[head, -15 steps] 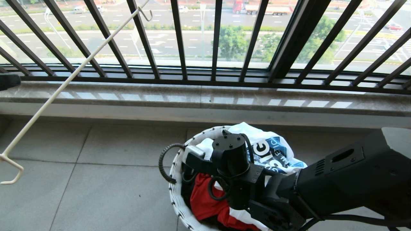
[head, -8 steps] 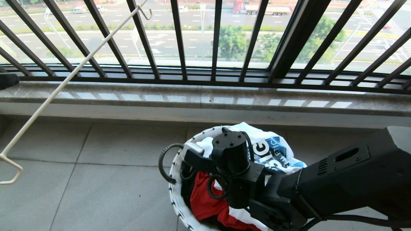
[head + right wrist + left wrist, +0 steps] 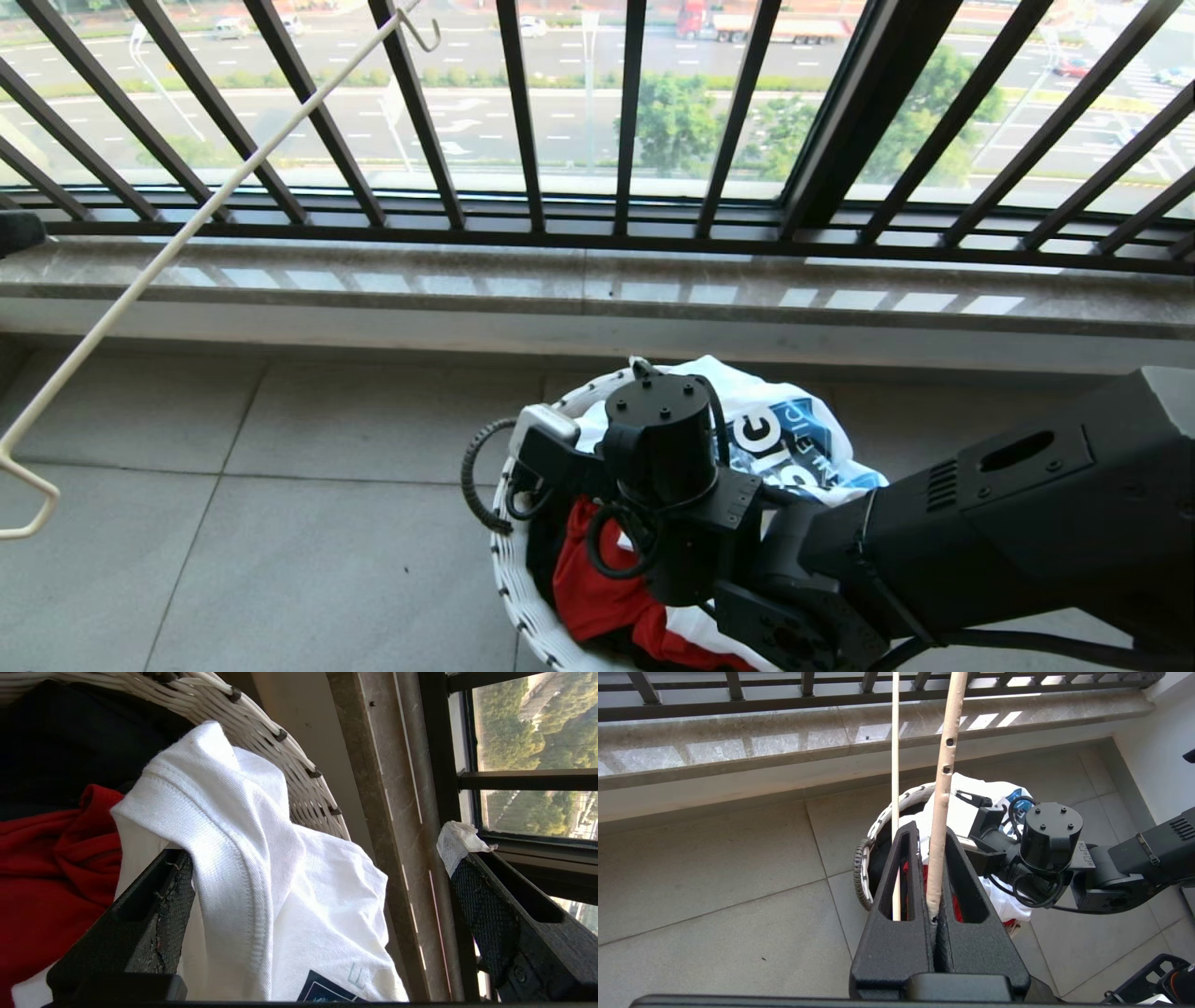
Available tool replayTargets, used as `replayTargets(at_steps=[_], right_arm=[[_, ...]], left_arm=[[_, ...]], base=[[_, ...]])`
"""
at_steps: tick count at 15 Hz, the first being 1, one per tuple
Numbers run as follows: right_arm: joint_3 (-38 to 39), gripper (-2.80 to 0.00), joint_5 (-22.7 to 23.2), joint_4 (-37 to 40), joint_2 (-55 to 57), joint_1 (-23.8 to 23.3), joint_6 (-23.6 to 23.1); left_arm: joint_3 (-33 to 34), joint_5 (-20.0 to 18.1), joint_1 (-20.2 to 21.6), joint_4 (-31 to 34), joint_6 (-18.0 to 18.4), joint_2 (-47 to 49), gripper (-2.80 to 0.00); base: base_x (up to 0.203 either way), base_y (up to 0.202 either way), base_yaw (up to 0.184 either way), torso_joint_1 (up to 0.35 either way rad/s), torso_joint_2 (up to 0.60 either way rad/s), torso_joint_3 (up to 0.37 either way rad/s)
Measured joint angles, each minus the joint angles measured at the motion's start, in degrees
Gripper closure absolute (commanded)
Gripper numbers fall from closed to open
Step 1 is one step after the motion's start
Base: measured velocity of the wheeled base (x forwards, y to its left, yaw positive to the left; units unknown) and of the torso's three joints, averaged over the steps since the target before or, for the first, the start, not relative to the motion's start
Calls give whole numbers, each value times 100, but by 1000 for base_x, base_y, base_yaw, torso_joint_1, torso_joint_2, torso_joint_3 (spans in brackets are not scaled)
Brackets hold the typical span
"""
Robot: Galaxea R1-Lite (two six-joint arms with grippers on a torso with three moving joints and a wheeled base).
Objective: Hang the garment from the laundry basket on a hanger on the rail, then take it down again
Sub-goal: Pick up clothes from the basket
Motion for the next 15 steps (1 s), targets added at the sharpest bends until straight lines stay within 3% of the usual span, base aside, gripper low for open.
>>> replayTargets(at_steps=[7, 15], right_arm=[[516, -280, -27, -955, 240, -5, -85], [850, -280, -69, -1100, 352, 4, -255]], left_arm=[[0, -1, 0, 0, 0, -5, 0], [-2, -1, 0, -2, 2, -17, 0]], base=[[0, 0, 0, 0, 0, 0], [0, 0, 0, 0, 0, 0]])
